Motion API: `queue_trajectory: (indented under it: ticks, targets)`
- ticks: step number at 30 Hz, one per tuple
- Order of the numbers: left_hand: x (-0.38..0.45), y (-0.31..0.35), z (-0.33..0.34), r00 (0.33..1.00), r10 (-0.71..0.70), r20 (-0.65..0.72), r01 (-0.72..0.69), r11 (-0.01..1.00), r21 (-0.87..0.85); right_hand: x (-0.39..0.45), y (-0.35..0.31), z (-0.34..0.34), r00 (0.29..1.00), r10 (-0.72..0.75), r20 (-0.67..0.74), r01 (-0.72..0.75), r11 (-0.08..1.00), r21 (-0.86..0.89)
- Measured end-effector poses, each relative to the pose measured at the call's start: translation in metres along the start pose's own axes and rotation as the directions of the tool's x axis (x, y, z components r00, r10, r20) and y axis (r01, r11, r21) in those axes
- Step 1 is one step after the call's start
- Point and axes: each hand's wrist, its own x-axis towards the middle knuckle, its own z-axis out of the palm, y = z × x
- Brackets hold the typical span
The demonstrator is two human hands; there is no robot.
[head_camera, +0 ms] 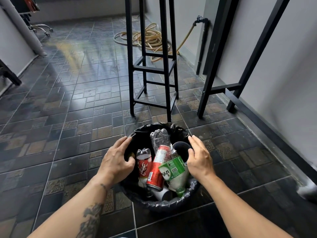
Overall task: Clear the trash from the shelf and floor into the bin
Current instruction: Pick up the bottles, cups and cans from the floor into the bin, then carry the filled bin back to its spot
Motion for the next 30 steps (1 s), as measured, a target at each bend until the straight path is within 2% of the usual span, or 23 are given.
queue_trajectory:
  ticks: [6, 11, 14, 18, 21, 23, 26, 30]
  targets:
    - [0.001, -0.012, 0.019, 0.996, 0.073, -0.059, -0.071, 0.997, 0.026, 0.001, 0.008, 0.008, 0.994, 0.008, -0.11, -0.009, 1.0, -0.007]
    - [0.003, -0.02, 0.032, 0.986, 0.024, -0.166, -0.029, 0.999, -0.028, 0.002, 0.015, 0.012, 0.984, 0.05, -0.172, -0.044, 0.998, 0.038]
    - [0.001, -0.01, 0.033, 0.977, -0.095, -0.19, 0.077, 0.992, -0.098, 0.007, 0.019, 0.012, 0.988, 0.052, -0.144, -0.048, 0.998, 0.034]
    - [-0.01, 0.019, 0.028, 0.945, -0.26, -0.199, 0.212, 0.949, -0.232, 0.003, 0.014, 0.0, 0.994, 0.073, -0.082, -0.081, 0.992, -0.101]
    - [-0.022, 0.044, 0.012, 0.883, -0.45, -0.135, 0.355, 0.827, -0.436, -0.011, -0.001, -0.023, 0.993, 0.057, -0.105, -0.071, 0.987, -0.141]
    - [-0.037, 0.061, -0.007, 0.853, -0.519, -0.057, 0.431, 0.762, -0.484, -0.026, -0.016, -0.043, 0.992, 0.044, -0.118, -0.062, 0.986, -0.156]
    - [-0.067, 0.087, -0.042, 0.885, -0.465, 0.021, 0.421, 0.781, -0.461, -0.052, -0.04, -0.083, 0.99, 0.052, -0.133, -0.075, 0.981, -0.181]
    - [-0.102, 0.122, -0.105, 0.949, -0.315, 0.007, 0.293, 0.876, -0.383, -0.083, -0.086, -0.157, 0.989, 0.093, -0.114, -0.118, 0.965, -0.235]
